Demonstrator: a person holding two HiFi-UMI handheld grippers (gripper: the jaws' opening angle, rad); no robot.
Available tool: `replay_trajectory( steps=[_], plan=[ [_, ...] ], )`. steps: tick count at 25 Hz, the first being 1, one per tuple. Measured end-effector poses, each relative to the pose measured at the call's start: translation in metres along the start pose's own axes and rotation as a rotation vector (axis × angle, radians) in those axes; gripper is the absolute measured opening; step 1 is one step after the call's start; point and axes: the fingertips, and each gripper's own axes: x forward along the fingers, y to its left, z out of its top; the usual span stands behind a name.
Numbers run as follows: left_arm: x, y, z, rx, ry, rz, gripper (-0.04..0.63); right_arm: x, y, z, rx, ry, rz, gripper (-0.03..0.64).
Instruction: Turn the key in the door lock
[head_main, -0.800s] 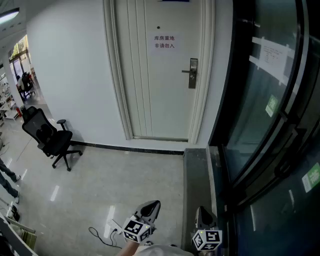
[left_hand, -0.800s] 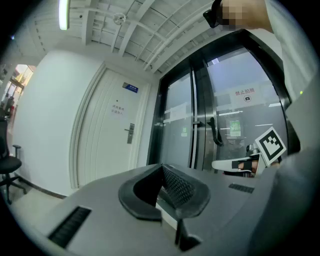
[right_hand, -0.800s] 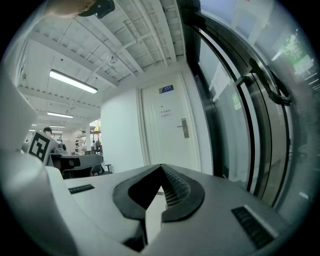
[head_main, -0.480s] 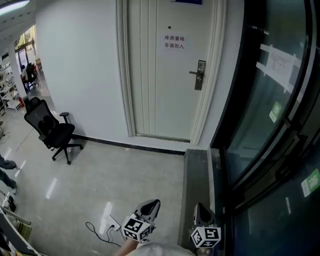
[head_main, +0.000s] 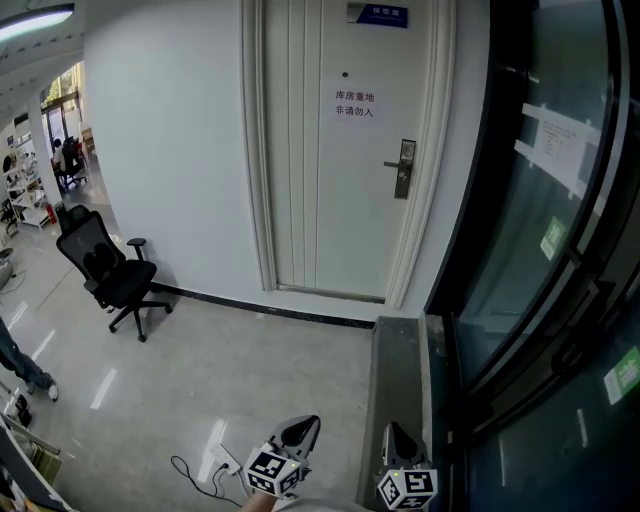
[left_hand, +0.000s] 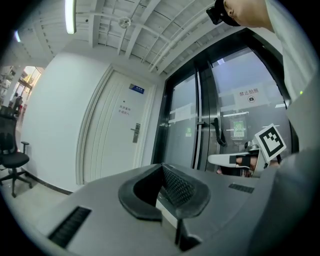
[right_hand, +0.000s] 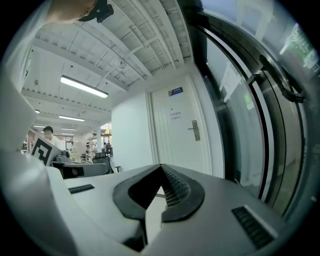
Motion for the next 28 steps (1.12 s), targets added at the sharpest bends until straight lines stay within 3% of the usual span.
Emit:
replay_trajectory(
  steps=[11,17,23,28],
  plan=[
    [0.023,-0.017,-0.007,0.014,0.01,0.011,0.006,-0.01,-0.039,-0.015,-0.011,0.039,-0.045,-0.008],
    [0.043,-0.023,-0.02,0.012,0.058,-0.029,0.006,-0.001,-0.052,-0.021,0.002,0.06,-0.064,-0.008],
    [0.086,0.017,-0.009,0.01,0.042,-0.051,0.006,0.053,-0.061,-0.019,-0.016,0.072,-0.098,-0.008],
    [0.117,0.067,0.011,0.023,0.032,-0.072,0.006,0.111,-0.041,-0.002,-0.077,0.055,-0.072,-0.008]
  ],
)
